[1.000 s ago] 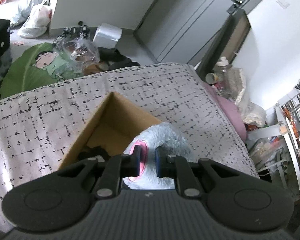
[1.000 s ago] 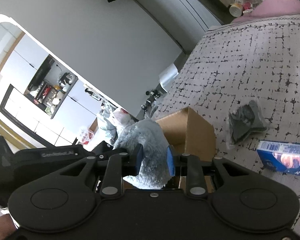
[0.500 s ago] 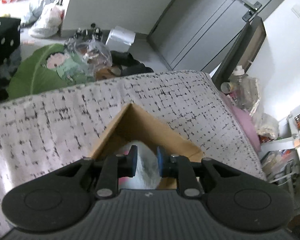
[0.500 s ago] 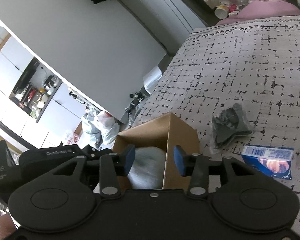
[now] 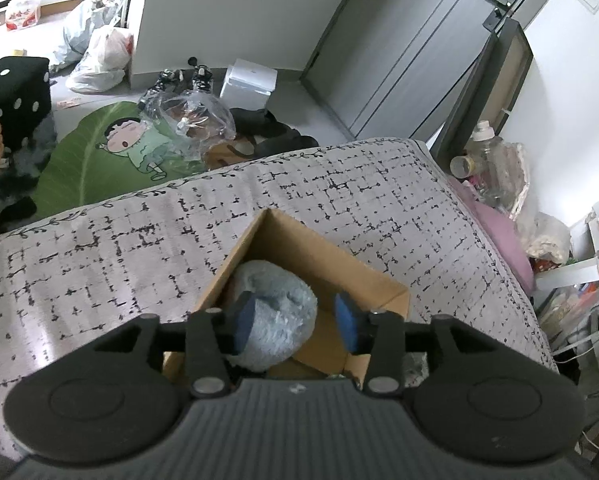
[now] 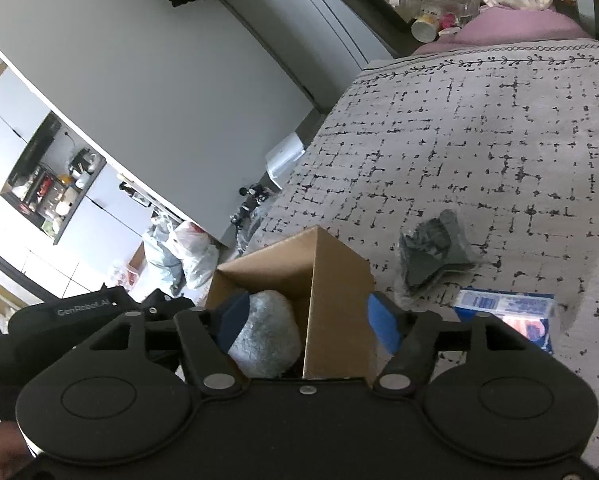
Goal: Organize soft objects
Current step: 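Carry the grey sock over the cardboard box with the right tool, then open the right tool to drop the sock into the box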
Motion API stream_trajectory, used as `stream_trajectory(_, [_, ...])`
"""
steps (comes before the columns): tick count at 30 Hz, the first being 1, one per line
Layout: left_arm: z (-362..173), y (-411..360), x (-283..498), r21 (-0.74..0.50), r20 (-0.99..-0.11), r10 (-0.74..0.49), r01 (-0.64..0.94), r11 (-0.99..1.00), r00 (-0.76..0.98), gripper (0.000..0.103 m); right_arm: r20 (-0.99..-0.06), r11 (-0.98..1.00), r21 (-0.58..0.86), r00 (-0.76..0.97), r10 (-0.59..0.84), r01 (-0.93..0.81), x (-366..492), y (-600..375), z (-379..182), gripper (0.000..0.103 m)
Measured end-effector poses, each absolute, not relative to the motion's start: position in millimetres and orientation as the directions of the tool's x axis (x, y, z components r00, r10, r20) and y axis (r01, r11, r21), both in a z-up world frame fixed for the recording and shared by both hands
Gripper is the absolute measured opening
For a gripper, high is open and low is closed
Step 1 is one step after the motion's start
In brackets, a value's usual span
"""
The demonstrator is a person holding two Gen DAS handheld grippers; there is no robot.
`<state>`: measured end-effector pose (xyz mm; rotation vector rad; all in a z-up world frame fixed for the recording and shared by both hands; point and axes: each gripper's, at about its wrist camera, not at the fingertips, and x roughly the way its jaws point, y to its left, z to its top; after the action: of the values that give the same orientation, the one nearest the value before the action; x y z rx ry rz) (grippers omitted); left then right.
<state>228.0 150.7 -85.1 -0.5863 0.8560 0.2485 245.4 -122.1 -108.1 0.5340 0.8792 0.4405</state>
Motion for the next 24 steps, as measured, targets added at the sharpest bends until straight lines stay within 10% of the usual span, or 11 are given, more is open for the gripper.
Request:
stream_trajectory(12, [-60, 133, 214, -0.31, -0.769, 0.061, -0.455, 0.835, 0.636, 0.082, -0.599, 0.793, 0.595, 0.584, 0.548, -0.132, 234, -144, -85, 0.091])
stream_trajectory(24, [-54, 90, 215, -0.254, -0.788, 0.076, -0.435, 0.864, 0.611, 0.084, -0.603, 0.759, 0.651, 0.584, 0.543, -0.033, 230, -179, -83, 0.101])
